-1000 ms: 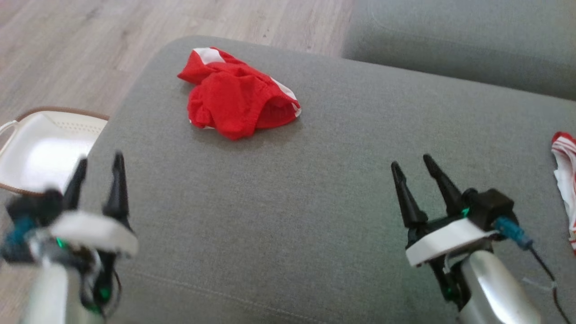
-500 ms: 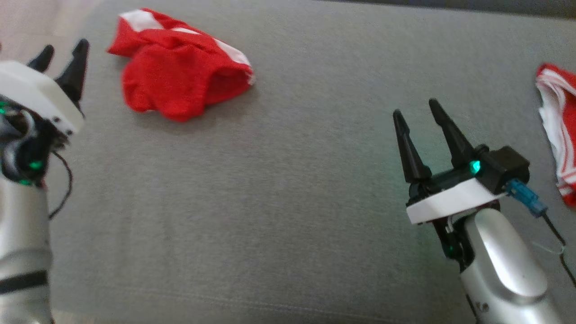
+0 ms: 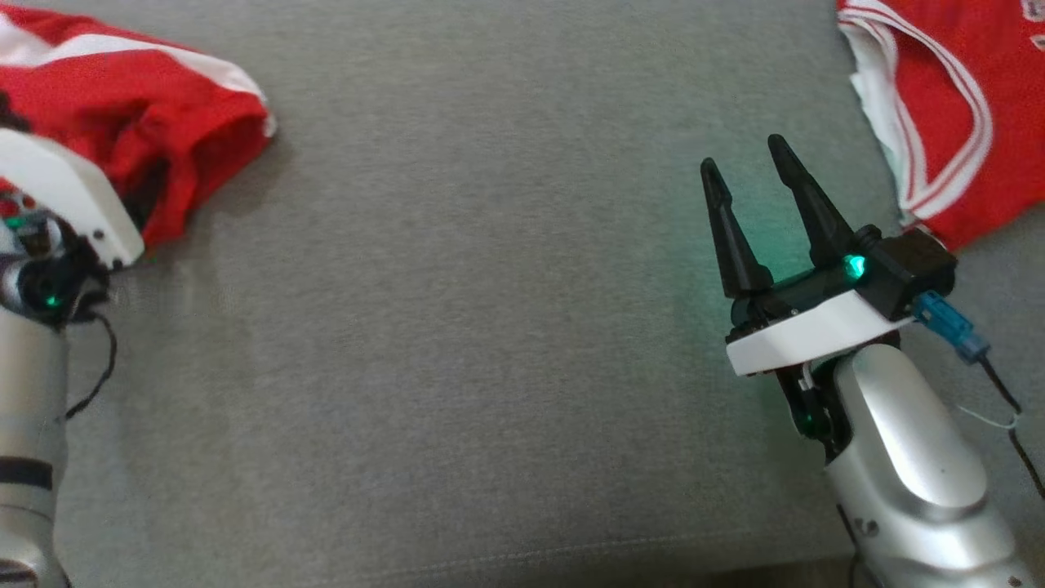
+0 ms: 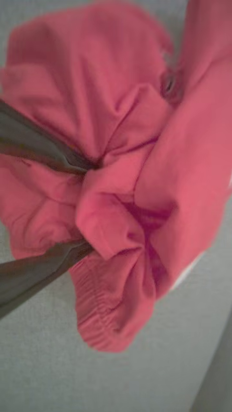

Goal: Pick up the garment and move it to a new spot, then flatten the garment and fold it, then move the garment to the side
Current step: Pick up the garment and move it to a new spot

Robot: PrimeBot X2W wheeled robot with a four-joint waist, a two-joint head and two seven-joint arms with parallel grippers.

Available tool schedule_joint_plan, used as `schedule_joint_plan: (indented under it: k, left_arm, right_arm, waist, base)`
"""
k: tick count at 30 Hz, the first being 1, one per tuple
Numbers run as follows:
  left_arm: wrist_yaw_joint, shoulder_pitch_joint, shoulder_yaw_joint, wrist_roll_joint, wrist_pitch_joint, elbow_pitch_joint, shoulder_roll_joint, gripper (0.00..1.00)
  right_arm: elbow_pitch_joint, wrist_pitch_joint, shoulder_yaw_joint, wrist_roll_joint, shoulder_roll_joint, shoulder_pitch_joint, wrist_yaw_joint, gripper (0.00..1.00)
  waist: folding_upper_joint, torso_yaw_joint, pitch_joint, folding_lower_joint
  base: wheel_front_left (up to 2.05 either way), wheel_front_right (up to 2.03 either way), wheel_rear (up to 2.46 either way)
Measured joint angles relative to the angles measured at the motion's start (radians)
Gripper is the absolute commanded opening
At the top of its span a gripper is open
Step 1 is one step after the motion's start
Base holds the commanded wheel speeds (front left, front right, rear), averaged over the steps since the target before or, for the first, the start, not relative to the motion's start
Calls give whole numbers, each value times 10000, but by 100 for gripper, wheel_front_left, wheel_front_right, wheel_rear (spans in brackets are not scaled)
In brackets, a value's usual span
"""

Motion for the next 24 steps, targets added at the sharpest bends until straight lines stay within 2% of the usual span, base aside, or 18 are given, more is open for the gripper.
schedule_joint_plan:
  k: [1,3,4,5,6,15,20,24]
  left_arm:
    - [0,0,0,0,0,0,0,100]
    - [-2,-121,-458,-293,360,165,364,100]
    - [-35,-172,-560,-380,380,251,479,95]
    - [-59,-183,-690,-433,288,314,552,39]
    - [-59,-183,-690,-433,288,314,552,0]
    - [-59,-72,-2084,-821,-640,305,706,0]
    - [-61,-70,-3041,-1020,-838,-564,1108,0]
    - [-59,-70,-3429,-1308,-986,-1432,1432,0]
  right_arm:
    - [0,0,0,0,0,0,0,100]
    - [61,-23,-6,0,0,0,0,100]
    - [84,-23,-4,2,12,0,0,100]
    - [121,-25,-6,2,17,0,0,100]
    - [121,-25,-6,2,17,0,0,100]
    - [305,-25,36,107,33,58,0,100]
    - [466,-25,63,261,50,314,0,100]
    - [566,-25,59,376,58,716,0,100]
  waist:
    - [0,0,0,0]
    - [0,-279,117,-2]
    - [0,-339,127,-2]
    - [0,-372,113,-1]
    - [0,-372,113,-1]
    - [0,-230,-728,-2]
    - [0,-111,-1512,-2]
    - [0,-47,-2108,-2]
  base:
    - [0,0,0]
    - [0,0,0]
    - [0,0,0]
    - [0,0,0]
    - [0,0,0]
    - [0,0,0]
    - [0,0,0]
    - [0,0,0]
